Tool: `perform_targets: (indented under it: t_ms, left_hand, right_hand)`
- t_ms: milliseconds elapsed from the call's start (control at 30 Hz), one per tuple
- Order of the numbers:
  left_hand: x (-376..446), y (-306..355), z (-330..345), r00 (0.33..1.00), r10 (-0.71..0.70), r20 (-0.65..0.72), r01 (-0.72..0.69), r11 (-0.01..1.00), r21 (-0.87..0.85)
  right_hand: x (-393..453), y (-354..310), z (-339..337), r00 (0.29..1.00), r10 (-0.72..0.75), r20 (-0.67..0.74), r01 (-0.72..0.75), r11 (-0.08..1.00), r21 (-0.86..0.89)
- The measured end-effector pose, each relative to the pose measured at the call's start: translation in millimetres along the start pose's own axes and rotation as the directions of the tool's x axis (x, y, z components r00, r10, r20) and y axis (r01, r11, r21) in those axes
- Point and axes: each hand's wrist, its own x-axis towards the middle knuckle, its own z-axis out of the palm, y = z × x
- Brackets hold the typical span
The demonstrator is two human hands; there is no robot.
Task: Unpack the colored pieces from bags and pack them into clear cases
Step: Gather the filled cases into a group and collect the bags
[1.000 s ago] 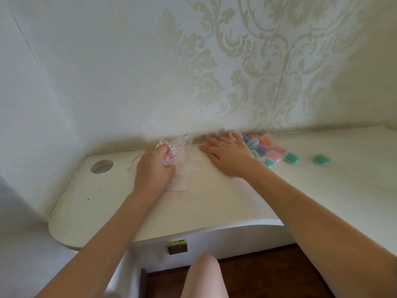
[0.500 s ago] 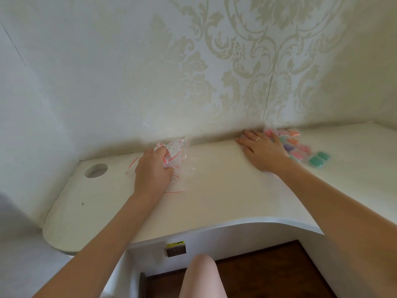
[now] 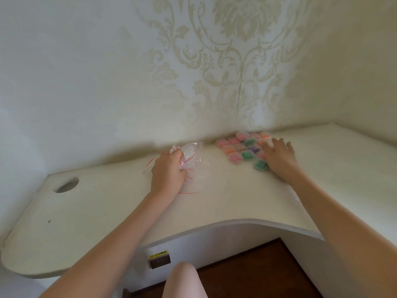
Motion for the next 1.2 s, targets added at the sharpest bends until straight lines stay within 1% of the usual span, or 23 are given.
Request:
perform_targets:
  t_ms: [67,133,167,200,267,333,400,433,467,500,533,567,633,667,733,767,800,833,933,967,1067,1133,1200]
  left_hand:
    - [1,16,10,0.999,0.020,0.034,-0.018,0.999,-0.046]
    - [0,36,17,0.997,0.053,0.048,-0.044,0.985,-0.164]
    - [-1,49,19,0.998,0.061,0.029,-0.051,0.965,-0.259]
    - [-2,64,21,0.999,0.052,0.012,-0.044,0.931,-0.363]
    - [-4,98,26,0.999,0.034,0.020,-0.017,0.826,-0.564]
    - [-7,131,31,0.989,0.035,0.147,0.077,0.721,-0.688]
    - [-7,154,37,0.967,-0.011,0.255,0.209,0.605,-0.769]
    - [-5,164,38,0.956,-0.054,0.290,0.275,0.521,-0.808]
    - [-5,173,37,0.939,-0.089,0.331,0.338,0.406,-0.849]
    - [-4,179,38,0.911,-0.102,0.399,0.411,0.246,-0.878]
    - [-5,186,35,0.875,-0.081,0.477,0.482,0.064,-0.874]
    - [-7,192,33,0.835,-0.033,0.549,0.545,-0.076,-0.835]
    - [-15,203,30,0.778,0.098,0.621,0.625,-0.213,-0.750]
    - [-19,208,31,0.772,0.154,0.617,0.634,-0.242,-0.734]
    - [-25,213,33,0.762,0.213,0.611,0.647,-0.226,-0.728]
    - [-27,215,33,0.744,0.234,0.626,0.667,-0.219,-0.712]
    - [-29,216,32,0.728,0.224,0.648,0.685,-0.185,-0.705]
    - [-30,216,34,0.720,0.200,0.664,0.691,-0.122,-0.713]
    - [-36,225,36,0.719,0.188,0.669,0.641,0.190,-0.743]
    - [-39,229,36,0.718,0.202,0.667,0.625,0.235,-0.744]
    - [-47,239,35,0.682,0.287,0.672,0.607,0.290,-0.740]
    - [-52,247,34,0.652,0.308,0.693,0.644,0.257,-0.720]
    - [-56,254,35,0.620,0.345,0.704,0.682,0.205,-0.702]
  right_hand:
    - [-1,-1,-11,0.999,0.030,-0.030,-0.020,0.960,0.280]
    - [-10,-1,-21,0.988,0.065,-0.139,-0.001,0.907,0.421]
    - [-19,-2,-24,0.983,0.022,-0.182,0.060,0.899,0.434]
    - [-31,-7,-28,0.978,-0.062,-0.200,0.150,0.875,0.461]
    - [-54,-19,-34,0.954,-0.248,-0.167,0.299,0.778,0.553]
    - [-68,-31,-38,0.915,-0.382,-0.129,0.374,0.687,0.623]
    - [-75,-38,-42,0.910,-0.395,-0.129,0.376,0.651,0.659]
    - [-78,-40,-44,0.920,-0.369,-0.135,0.358,0.647,0.673]
    - [-83,-41,-46,0.927,-0.344,-0.149,0.349,0.645,0.680]
    - [-87,-41,-46,0.929,-0.329,-0.169,0.351,0.639,0.685]
    - [-93,-41,-46,0.926,-0.329,-0.186,0.362,0.633,0.684]
    - [-99,-39,-44,0.923,-0.324,-0.209,0.376,0.637,0.673]
    - [-105,-34,-40,0.908,-0.292,-0.302,0.419,0.680,0.602]
    - [-107,-30,-39,0.895,-0.264,-0.360,0.433,0.710,0.555]
    - [-109,-24,-41,0.861,-0.206,-0.465,0.445,0.748,0.493]
    - [-109,-21,-44,0.847,-0.180,-0.500,0.438,0.768,0.467]
    - [-109,-16,-47,0.836,-0.151,-0.527,0.425,0.786,0.449]
    - [-109,-11,-51,0.823,-0.122,-0.554,0.416,0.794,0.443]
    - [-111,5,-59,0.765,-0.044,-0.643,0.416,0.795,0.441]
    - [-112,8,-61,0.744,-0.025,-0.667,0.419,0.796,0.437]
    - [-116,9,-70,0.708,0.004,-0.706,0.432,0.789,0.437]
    - [-121,10,-76,0.702,-0.008,-0.712,0.439,0.792,0.424]
    - [-128,12,-83,0.726,-0.006,-0.688,0.443,0.769,0.461]
